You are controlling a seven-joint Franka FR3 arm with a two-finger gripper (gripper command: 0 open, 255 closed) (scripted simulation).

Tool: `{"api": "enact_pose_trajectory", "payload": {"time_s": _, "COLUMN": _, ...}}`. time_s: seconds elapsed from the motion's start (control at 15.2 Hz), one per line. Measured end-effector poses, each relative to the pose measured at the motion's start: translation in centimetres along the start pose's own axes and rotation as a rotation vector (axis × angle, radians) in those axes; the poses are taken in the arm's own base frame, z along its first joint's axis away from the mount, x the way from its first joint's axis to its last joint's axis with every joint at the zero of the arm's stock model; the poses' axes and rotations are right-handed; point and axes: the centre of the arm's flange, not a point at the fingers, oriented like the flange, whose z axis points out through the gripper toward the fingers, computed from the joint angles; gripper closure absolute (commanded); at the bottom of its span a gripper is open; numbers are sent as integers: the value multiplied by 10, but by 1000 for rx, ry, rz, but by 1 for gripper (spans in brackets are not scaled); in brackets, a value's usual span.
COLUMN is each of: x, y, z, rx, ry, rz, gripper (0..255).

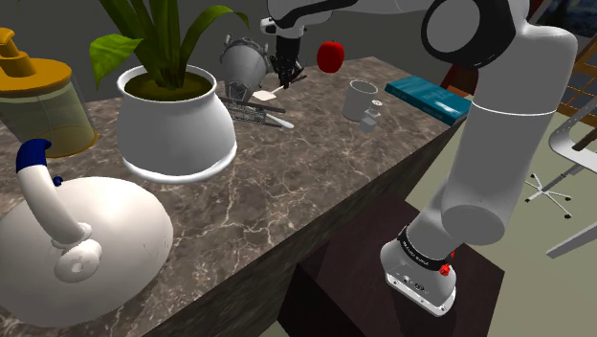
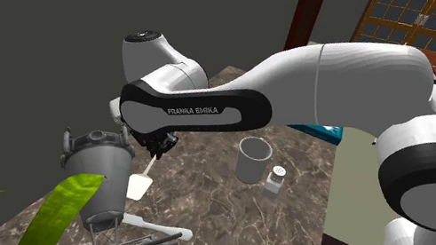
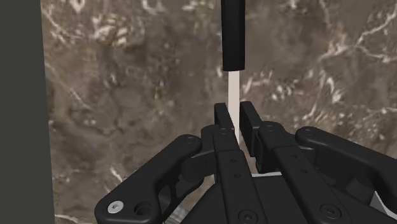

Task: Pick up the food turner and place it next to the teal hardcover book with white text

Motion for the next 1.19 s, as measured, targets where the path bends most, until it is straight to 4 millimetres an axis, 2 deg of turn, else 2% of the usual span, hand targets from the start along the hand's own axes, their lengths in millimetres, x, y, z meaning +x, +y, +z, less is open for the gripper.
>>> {"api": "enact_pose_trajectory", "payload": {"time_s": 0.4, "x": 0, "y": 0, "z": -2, "rx": 0, "ry": 0, "rz": 0, "gripper": 255}}
{"api": "enact_pose_trajectory", "payload": {"time_s": 1.19, "x": -4, "y": 0, "z": -62, "rx": 1, "ry": 0, "rz": -1, "gripper": 255}}
